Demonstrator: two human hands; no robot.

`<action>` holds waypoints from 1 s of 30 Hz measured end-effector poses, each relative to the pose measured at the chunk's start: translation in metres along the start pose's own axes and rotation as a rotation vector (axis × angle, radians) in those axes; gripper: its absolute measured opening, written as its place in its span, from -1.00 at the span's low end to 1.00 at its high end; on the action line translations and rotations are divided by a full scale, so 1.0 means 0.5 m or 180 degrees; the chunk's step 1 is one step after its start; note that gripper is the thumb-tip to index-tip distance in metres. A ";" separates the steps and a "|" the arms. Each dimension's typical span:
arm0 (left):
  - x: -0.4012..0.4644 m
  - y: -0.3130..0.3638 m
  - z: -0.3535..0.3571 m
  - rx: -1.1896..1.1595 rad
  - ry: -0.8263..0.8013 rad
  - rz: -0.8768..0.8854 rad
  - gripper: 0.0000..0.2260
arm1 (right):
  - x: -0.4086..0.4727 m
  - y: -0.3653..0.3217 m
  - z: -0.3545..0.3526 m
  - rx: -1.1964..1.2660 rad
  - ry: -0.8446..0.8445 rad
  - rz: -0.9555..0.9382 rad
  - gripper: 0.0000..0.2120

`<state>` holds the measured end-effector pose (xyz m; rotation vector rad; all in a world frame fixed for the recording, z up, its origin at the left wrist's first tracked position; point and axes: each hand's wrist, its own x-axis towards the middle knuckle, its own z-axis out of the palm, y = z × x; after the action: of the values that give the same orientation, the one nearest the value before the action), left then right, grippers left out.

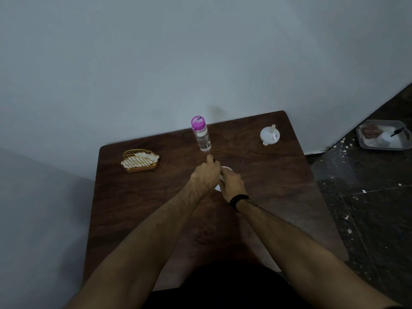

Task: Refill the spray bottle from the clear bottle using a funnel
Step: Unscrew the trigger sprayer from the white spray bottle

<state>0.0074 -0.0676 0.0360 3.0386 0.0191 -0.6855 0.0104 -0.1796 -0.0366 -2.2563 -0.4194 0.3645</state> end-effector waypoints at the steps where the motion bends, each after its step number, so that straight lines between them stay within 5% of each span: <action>1: -0.002 -0.003 -0.003 -0.0133 -0.0085 -0.0148 -0.71 | 0.002 -0.005 0.005 -0.0178 0.0028 -0.0026 -0.82; 7: -0.011 -0.050 -0.006 -0.1001 -0.0808 -0.1143 -0.49 | 0.003 0.004 0.047 -0.0760 -0.0159 -0.0196 -0.72; 11: -0.007 -0.092 0.022 -0.1654 -0.0589 -0.0659 -0.15 | 0.011 0.012 0.043 -0.0805 -0.0105 -0.0245 -0.66; 15: -0.022 -0.141 0.026 -0.1929 0.0065 0.0866 -0.53 | 0.015 0.010 0.008 -0.0289 -0.0131 -0.0173 -0.62; 17: -0.015 -0.163 0.045 -0.1674 0.0056 0.0959 -0.53 | 0.009 0.009 -0.005 -0.0125 -0.0092 -0.0248 -0.71; 20: -0.009 -0.148 0.049 -0.1891 0.0179 0.0413 -0.84 | 0.001 0.014 0.001 0.0145 -0.0050 -0.0223 -0.70; 24: -0.013 -0.109 0.043 -0.3010 0.0054 -0.0751 -0.45 | -0.008 0.023 0.013 0.0360 -0.0060 -0.0027 -0.60; 26: -0.015 -0.100 0.046 -0.2949 0.0283 -0.1242 -0.36 | -0.009 0.030 0.011 0.0422 -0.0033 0.0109 -0.58; 30: -0.020 -0.090 0.052 -0.2744 0.1042 -0.0326 -0.39 | -0.002 0.041 0.010 0.0568 -0.0056 0.0259 -0.55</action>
<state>-0.0136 -0.0234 0.0156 2.2739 0.3714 -0.1033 0.0112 -0.1898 -0.0551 -2.1013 -0.2925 0.4463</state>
